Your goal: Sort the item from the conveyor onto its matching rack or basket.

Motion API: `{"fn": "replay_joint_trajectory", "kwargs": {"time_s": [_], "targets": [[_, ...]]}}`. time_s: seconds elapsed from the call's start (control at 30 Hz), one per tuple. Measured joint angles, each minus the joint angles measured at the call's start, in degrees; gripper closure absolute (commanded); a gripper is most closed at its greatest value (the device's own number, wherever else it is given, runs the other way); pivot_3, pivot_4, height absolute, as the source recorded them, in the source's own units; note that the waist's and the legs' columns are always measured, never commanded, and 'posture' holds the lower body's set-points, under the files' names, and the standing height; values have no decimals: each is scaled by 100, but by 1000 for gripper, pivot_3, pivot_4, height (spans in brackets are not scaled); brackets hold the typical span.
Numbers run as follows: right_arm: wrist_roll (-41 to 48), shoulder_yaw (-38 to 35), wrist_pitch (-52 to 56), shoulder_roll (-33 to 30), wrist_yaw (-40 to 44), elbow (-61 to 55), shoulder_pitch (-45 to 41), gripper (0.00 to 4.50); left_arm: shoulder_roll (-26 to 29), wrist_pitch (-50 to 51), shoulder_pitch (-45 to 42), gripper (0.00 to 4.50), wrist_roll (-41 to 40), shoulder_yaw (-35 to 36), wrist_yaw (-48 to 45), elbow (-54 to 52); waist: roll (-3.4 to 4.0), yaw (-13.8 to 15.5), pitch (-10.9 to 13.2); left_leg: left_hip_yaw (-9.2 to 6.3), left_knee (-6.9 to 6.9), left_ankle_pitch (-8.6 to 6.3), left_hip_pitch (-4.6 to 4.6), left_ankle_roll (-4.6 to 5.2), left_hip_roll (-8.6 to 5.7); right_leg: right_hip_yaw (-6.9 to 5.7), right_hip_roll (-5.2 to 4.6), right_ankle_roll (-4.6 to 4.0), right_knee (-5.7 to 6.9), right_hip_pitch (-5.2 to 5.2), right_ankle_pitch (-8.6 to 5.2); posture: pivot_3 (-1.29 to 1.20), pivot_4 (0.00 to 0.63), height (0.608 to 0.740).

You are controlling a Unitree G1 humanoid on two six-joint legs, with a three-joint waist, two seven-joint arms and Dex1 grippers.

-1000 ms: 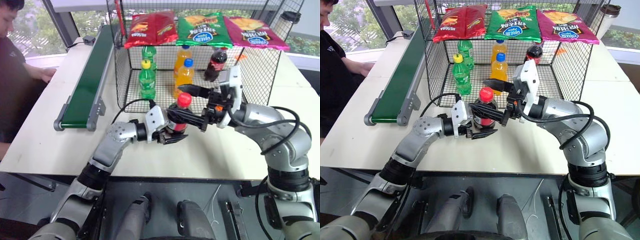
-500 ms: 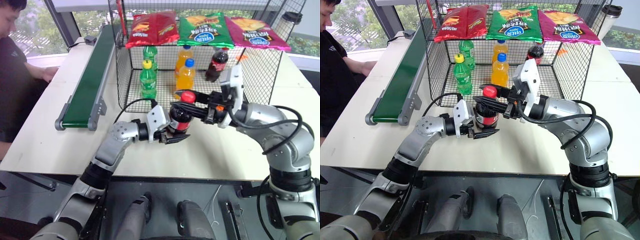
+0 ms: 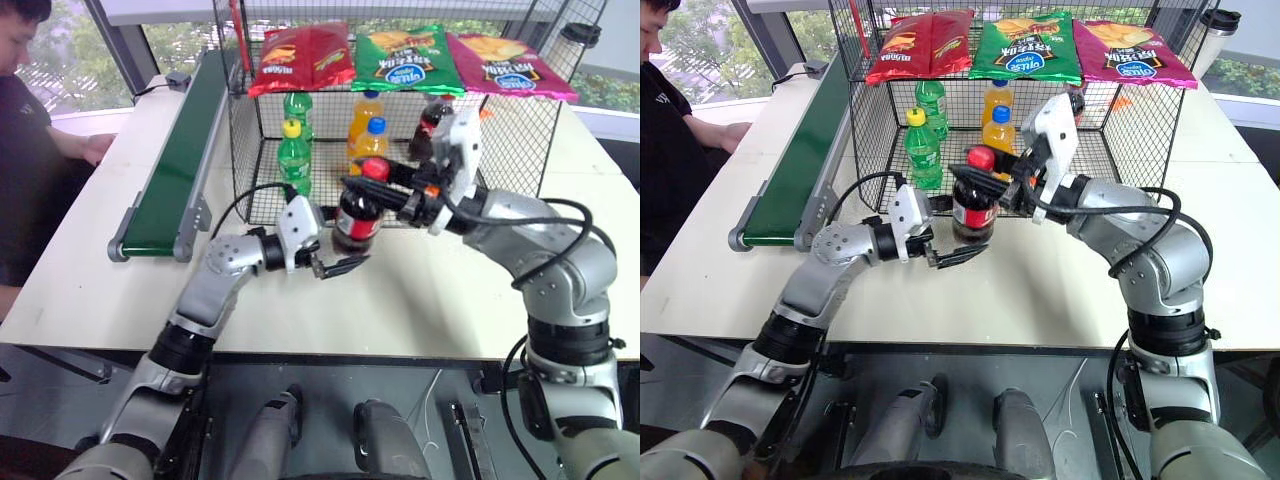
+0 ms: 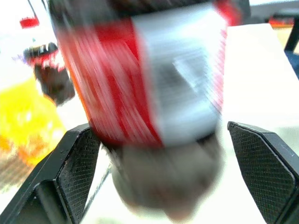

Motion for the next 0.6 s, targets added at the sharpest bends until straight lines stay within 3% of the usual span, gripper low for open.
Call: {"fn": "replay_joint_trajectory", "kwargs": {"time_s": [0.2,0.6], "targets": [[-569,-228,-292,111,-669,712,-117,3327,179,490,426,77,-283,402,180,-528,1,21,0,0,0,0,-1,0,-2,1,-2,0,-1,0,0,0,150,738],[-2023,-413,-1515,152,-1616,2854,-680,3327,-511,1048,517,77,-654,1019,1417,-961,2,3,0,8,2,3,2,0,-2,3,5,7,13,-1,4,0,150,738]]}}
